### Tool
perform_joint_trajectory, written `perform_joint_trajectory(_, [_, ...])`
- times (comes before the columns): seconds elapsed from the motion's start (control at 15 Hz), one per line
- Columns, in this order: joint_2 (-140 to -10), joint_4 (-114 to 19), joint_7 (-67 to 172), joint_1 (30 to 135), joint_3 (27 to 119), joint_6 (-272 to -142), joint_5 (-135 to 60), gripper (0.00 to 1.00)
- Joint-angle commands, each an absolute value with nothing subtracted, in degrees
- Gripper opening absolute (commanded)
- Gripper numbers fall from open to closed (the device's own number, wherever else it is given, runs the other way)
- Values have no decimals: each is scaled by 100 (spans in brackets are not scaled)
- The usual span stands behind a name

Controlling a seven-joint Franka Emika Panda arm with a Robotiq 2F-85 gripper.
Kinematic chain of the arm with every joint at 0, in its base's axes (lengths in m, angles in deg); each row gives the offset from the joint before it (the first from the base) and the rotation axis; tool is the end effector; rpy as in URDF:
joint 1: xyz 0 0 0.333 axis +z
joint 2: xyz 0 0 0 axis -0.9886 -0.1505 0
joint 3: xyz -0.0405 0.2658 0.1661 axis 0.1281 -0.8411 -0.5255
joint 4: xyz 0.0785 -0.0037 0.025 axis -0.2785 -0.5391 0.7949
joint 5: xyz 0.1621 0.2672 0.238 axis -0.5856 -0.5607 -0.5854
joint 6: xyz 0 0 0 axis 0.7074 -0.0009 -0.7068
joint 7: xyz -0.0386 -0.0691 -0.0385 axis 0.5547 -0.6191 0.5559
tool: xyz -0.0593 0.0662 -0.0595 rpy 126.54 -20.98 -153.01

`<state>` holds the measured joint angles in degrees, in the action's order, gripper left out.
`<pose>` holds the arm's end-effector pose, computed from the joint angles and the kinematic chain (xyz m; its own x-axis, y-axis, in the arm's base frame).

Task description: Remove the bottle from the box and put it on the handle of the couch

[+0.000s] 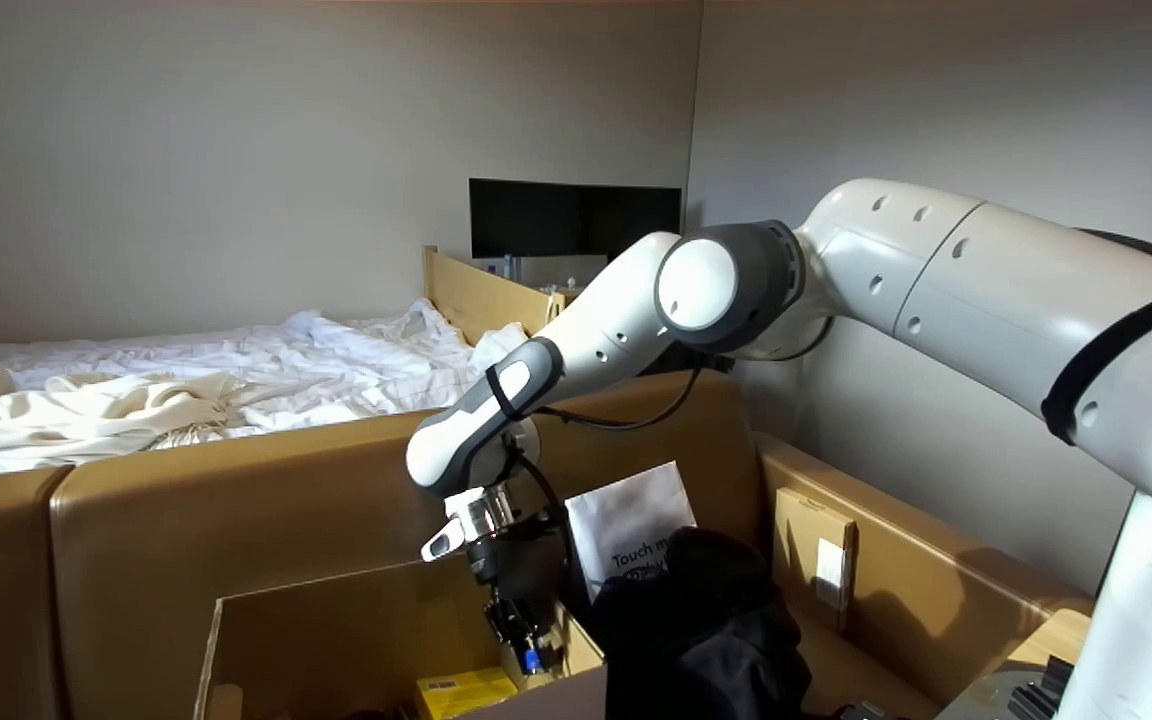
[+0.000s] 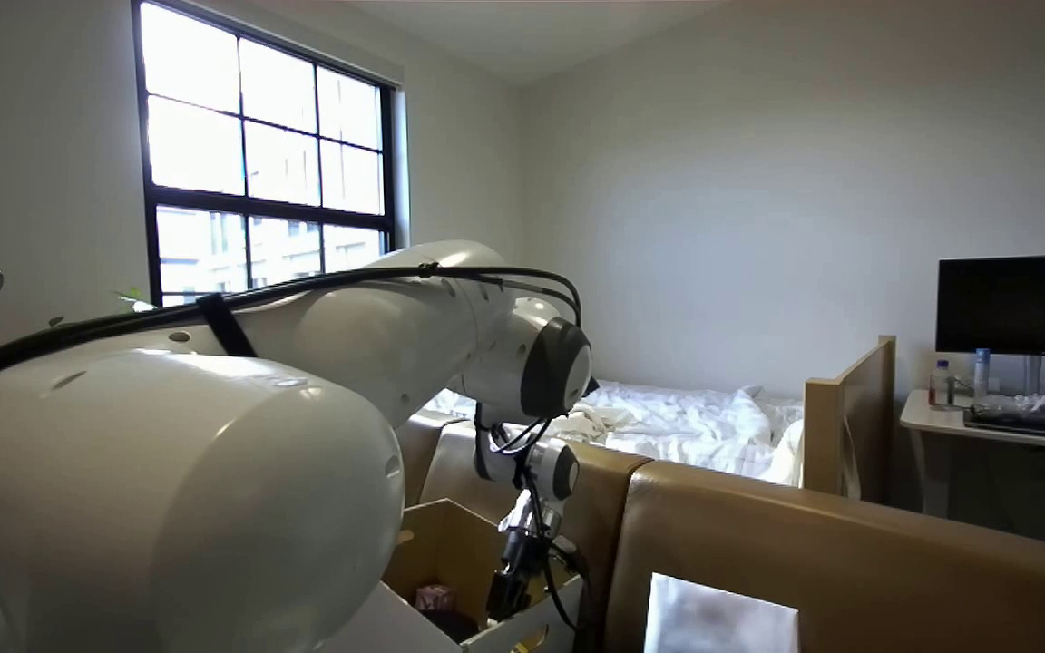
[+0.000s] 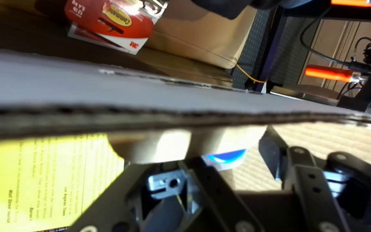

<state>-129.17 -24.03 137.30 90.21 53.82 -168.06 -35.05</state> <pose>0.5901 0.2264 -0.0054 -0.1909 0.9793 0.0678 0.6999 0.1842 -0.6901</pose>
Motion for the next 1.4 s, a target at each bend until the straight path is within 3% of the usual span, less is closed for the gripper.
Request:
perform_joint_trajectory(0.0, [-12831,-2302,13949,9210,5528,-16220,-3240,83])
perform_joint_trajectory(0.07, [-12854,-2242,13973,9250,5541,-16117,-3186,90])
perform_joint_trajectory(0.13, [-12863,-2214,14005,9278,5547,-16058,-3132,82])
perform_joint_trajectory(0.2, [-12887,-2174,14022,9309,5557,-16031,-3095,53])
perform_joint_trajectory(0.33, [-12910,-2145,14018,9340,5574,-16091,-3054,56])
perform_joint_trajectory(0.8, [-12882,-2227,13838,9333,5579,-16429,-3066,12])
perform_joint_trajectory(1.33, [-12471,-2460,13292,9413,5602,-17099,-3089,12])
